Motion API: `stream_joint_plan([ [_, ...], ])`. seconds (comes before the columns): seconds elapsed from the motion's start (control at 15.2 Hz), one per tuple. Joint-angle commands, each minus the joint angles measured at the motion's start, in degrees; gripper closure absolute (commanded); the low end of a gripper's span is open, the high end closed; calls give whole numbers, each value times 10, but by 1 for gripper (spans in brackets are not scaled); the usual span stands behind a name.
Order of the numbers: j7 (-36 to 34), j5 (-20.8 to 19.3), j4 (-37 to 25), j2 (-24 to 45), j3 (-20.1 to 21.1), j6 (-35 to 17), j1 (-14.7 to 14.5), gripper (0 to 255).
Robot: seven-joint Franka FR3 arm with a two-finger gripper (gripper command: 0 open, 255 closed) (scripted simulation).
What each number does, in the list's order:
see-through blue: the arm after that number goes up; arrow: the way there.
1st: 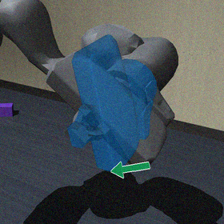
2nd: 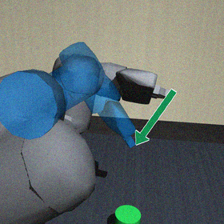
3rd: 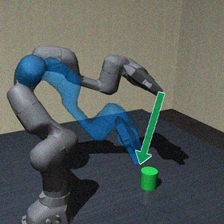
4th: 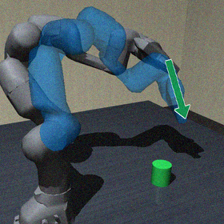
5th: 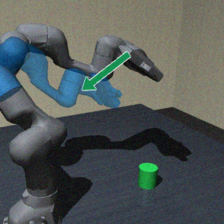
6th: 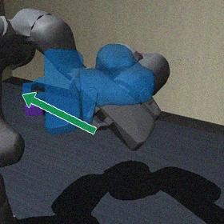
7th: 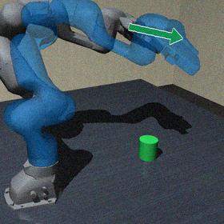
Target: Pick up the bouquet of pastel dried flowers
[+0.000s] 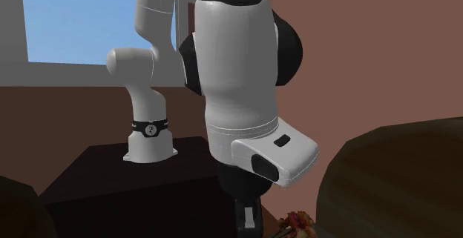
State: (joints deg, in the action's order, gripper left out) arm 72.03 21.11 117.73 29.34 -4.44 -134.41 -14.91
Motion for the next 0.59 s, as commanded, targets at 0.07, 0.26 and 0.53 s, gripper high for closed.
stream_joint_plan([
  [0.07, 15, 4, -20, 35, 9, -12, 1, 0],
  [0.26, 21, 9, -25, 55, 13, -26, 3, 0],
  [0.53, 26, 14, -31, 73, 16, -38, 5, 0],
])
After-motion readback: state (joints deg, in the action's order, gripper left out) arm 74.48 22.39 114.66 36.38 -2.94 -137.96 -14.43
